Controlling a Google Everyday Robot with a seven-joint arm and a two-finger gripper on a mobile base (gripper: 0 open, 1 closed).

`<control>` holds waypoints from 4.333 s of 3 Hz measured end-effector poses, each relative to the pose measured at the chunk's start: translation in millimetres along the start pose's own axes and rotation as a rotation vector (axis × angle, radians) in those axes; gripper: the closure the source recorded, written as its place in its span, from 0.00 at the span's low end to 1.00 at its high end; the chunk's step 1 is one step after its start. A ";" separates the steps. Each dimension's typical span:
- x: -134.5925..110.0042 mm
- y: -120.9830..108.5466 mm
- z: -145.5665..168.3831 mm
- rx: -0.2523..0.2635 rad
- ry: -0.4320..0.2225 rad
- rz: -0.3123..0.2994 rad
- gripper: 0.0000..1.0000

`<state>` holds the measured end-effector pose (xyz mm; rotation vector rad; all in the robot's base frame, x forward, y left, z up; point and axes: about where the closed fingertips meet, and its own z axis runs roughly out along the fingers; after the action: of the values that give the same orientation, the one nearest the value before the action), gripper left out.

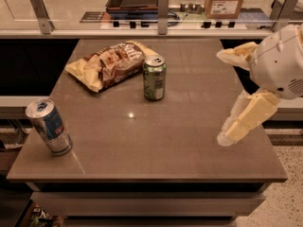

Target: Knock redbull can over

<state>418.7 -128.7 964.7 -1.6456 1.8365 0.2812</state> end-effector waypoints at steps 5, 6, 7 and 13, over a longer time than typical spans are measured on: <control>-58.3 27.1 61.2 -0.058 -0.465 -0.002 0.00; -71.3 35.3 81.4 -0.086 -0.518 0.010 0.00; -90.1 43.7 96.5 -0.079 -0.562 0.029 0.00; -184.9 66.6 209.4 -0.078 -0.757 0.125 0.00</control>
Offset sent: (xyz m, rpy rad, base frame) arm -0.0020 0.0811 -0.0257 0.5015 -0.0555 0.1610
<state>423.0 150.1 895.7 -1.2216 1.3454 0.9017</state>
